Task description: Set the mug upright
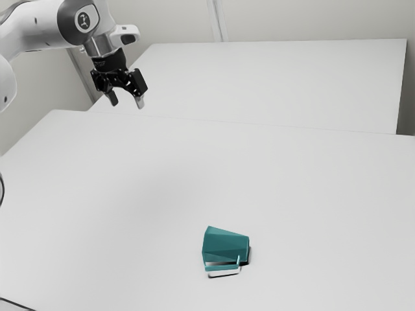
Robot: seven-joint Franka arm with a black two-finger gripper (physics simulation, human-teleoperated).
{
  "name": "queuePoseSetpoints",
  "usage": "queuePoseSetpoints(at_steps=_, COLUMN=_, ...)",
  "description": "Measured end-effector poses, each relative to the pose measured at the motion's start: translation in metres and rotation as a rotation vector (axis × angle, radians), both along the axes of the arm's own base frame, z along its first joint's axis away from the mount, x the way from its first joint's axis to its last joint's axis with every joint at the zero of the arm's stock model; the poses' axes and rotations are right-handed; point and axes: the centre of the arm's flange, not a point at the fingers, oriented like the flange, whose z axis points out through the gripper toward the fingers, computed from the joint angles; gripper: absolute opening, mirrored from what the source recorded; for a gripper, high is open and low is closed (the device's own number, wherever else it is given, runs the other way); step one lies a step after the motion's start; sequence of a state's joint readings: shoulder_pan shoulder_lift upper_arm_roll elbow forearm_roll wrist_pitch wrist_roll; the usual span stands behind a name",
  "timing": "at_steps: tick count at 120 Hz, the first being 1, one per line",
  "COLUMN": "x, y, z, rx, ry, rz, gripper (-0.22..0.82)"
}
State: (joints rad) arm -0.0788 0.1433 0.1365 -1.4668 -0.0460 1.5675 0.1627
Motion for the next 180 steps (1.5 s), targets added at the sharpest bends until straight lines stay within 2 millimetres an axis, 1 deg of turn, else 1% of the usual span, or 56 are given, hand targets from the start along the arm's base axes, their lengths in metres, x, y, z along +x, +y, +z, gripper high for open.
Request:
queuePoseSetpoints(at_steps=20, x=-0.001, y=0.0, z=-0.001, rx=0.0, ry=0.005, rz=-0.001, gripper=0.6)
queuePoseSetpoints(at_steps=32, x=-0.002, y=0.0, z=-0.005, rx=-0.002, ry=0.017, rz=0.0, gripper=0.6)
queuePoseSetpoints(at_steps=38, x=-0.007, y=-0.002, z=-0.01, rx=-0.008, ry=0.031, rz=-0.003, gripper=0.6)
queuePoseSetpoints(at_steps=45, x=-0.014, y=-0.009, z=-0.016, rx=-0.028, ry=0.045, rz=-0.013, gripper=0.6)
queuePoseSetpoints(at_steps=53, x=-0.023, y=-0.02, z=-0.031, rx=-0.084, ry=0.065, rz=-0.017, gripper=0.6)
queuePoseSetpoints(at_steps=60, x=-0.029, y=-0.026, z=-0.04, rx=-0.136, ry=0.073, rz=-0.012, gripper=0.6)
queuePoseSetpoints(at_steps=68, x=-0.039, y=-0.032, z=-0.06, rx=-0.22, ry=0.094, rz=0.007, gripper=0.6)
queuePoseSetpoints(at_steps=85, x=-0.058, y=-0.041, z=-0.098, rx=-0.386, ry=0.105, rz=0.062, gripper=0.6)
queuePoseSetpoints(at_steps=96, x=-0.07, y=-0.044, z=-0.117, rx=-0.465, ry=0.088, rz=0.094, gripper=0.6)
queuePoseSetpoints(at_steps=103, x=-0.078, y=-0.047, z=-0.141, rx=-0.52, ry=0.091, rz=0.118, gripper=0.6)
queuePoseSetpoints(at_steps=117, x=-0.099, y=-0.058, z=-0.191, rx=-0.625, ry=0.102, rz=0.154, gripper=0.6)
queuePoseSetpoints(at_steps=122, x=-0.105, y=-0.06, z=-0.205, rx=-0.645, ry=0.103, rz=0.159, gripper=0.6)
queuePoseSetpoints(at_steps=139, x=-0.122, y=-0.06, z=-0.241, rx=-0.67, ry=0.105, rz=0.156, gripper=0.6)
queuePoseSetpoints(at_steps=149, x=-0.137, y=-0.063, z=-0.257, rx=-0.688, ry=0.106, rz=0.155, gripper=0.6)
queuePoseSetpoints(at_steps=161, x=-0.153, y=-0.085, z=-0.272, rx=-0.718, ry=0.1, rz=0.134, gripper=0.6)
queuePoseSetpoints(at_steps=170, x=-0.157, y=-0.099, z=-0.276, rx=-0.739, ry=0.076, rz=0.112, gripper=0.6)
queuePoseSetpoints(at_steps=180, x=-0.159, y=-0.105, z=-0.279, rx=-0.75, ry=0.052, rz=0.091, gripper=0.6)
